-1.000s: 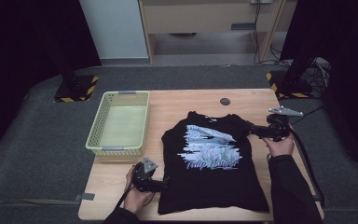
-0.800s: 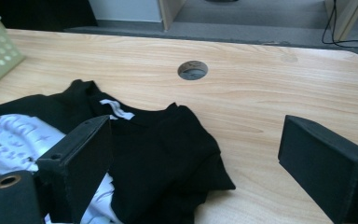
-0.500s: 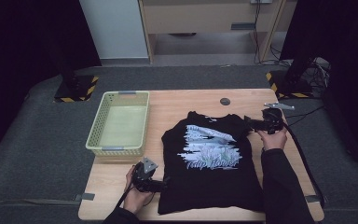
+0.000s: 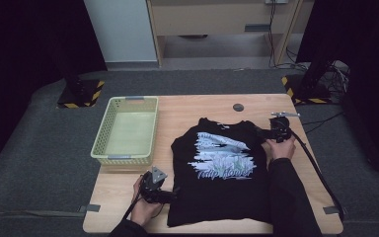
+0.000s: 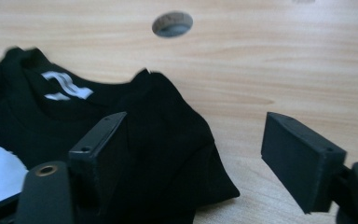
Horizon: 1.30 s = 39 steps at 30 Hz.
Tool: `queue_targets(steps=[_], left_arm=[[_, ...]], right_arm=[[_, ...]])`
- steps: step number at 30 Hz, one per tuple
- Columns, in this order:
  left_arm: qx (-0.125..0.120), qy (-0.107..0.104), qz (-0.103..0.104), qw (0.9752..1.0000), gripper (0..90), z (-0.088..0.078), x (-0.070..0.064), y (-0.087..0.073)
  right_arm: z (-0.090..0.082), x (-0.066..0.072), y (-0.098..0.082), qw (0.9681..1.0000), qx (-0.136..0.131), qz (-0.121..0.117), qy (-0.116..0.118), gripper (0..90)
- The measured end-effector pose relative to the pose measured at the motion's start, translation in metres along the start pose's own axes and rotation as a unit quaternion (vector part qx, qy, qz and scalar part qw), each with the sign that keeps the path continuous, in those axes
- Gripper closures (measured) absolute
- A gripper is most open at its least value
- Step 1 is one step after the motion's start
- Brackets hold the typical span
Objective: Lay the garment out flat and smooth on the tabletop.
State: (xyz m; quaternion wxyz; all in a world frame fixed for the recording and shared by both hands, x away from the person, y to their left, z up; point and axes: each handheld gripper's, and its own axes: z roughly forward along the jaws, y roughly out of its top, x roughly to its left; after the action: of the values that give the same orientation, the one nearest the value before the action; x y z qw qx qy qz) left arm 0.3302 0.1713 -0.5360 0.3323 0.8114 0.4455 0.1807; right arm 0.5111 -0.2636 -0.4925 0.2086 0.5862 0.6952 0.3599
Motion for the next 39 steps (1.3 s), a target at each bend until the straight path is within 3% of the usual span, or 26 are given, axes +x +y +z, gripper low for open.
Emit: queue_targets(steps=[5, 12, 18, 23, 28, 39], left_arm=[[0.000, 0.000, 0.000, 1.0000, 0.2, 0.000, 0.000, 0.000], [0.000, -0.001, 0.001, 1.0000, 0.2, 0.000, 0.000, 0.000], [0.000, -0.001, 0.001, 1.0000, 0.2, 0.000, 0.000, 0.000], [0.000, -0.001, 0.001, 1.0000, 0.2, 0.000, 0.000, 0.000], [0.000, 0.000, 0.001, 1.0000, 0.2, 0.000, 0.000, 0.000], [0.000, 0.000, 0.000, 1.0000, 0.2, 0.000, -0.001, 0.000]], right_arm=[[0.011, 0.000, -0.004, 0.9998, 0.020, 0.002, 0.005, 36.1], [0.021, 0.003, -0.010, 0.9986, 0.046, 0.013, 0.022, 59.4], [0.022, 0.002, -0.013, 0.9981, 0.040, 0.030, 0.035, 82.2], [0.018, 0.003, -0.011, 0.9985, 0.030, 0.024, 0.039, 84.2], [0.007, 0.010, -0.004, 0.9985, 0.001, 0.014, 0.052, 84.4], [-0.021, 0.050, 0.013, 0.9939, -0.031, -0.038, 0.098, 84.4]])
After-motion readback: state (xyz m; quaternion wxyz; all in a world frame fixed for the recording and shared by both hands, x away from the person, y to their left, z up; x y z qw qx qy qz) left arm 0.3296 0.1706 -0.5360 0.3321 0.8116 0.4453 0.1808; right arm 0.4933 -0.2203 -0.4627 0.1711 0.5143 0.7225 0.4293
